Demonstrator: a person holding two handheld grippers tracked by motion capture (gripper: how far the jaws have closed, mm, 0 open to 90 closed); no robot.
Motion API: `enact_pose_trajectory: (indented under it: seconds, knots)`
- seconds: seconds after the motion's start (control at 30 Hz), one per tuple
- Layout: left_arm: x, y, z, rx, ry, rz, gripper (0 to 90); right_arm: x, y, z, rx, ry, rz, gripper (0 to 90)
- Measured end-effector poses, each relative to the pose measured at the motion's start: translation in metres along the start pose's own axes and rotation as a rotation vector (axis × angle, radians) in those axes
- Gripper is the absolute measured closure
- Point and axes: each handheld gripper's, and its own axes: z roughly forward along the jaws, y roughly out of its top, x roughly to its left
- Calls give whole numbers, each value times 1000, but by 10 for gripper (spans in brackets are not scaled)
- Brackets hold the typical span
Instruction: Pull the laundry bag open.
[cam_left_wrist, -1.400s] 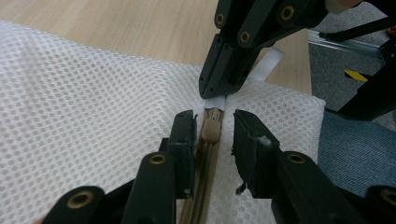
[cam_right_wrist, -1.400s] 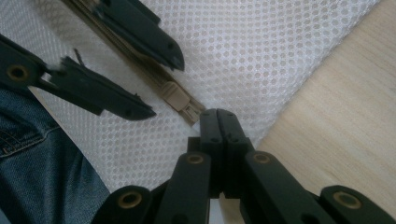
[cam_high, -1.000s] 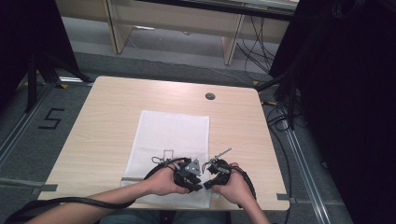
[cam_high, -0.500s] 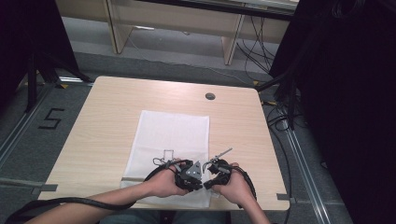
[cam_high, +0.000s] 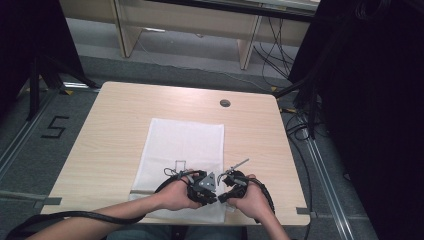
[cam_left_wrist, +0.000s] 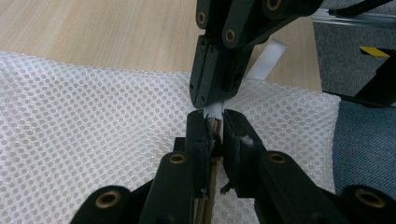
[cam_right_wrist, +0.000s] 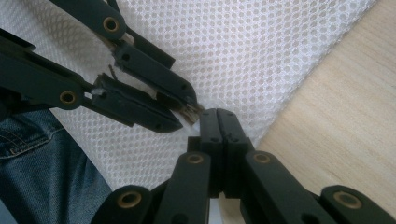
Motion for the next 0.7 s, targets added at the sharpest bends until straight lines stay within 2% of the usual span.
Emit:
enact_pose_trajectory:
  seconds: [0.1,0.13,0.17,0.33,0.47,0.5,0.57,0.6,0.7]
  knots:
    - [-1,0,1,3,-3,-1,791,0,0,0,4,2,14,900]
    - [-2,0,3,0,-17,-10,787,0,0,0,-4,-1,0,900]
    - [-2,0,3,1,-12,-5,787,1,0,0,6,3,18,900]
    - [-1,-1,3,-3,-11,-28,806,0,0,0,7,9,15,900]
    - [-1,0,2,2,-3,-53,815,-1,0,0,-7,-3,1,900]
    - [-2,0,1,-1,-3,-59,816,-1,0,1,-13,-6,-20,900]
    - [-2,1,0,-2,-2,-61,817,3,0,-1,8,-4,15,900]
    - [-1,2,0,-1,-2,-49,818,3,0,0,7,-7,2,900]
    - [-1,3,-1,-3,-5,-54,819,4,0,0,5,-27,-18,900]
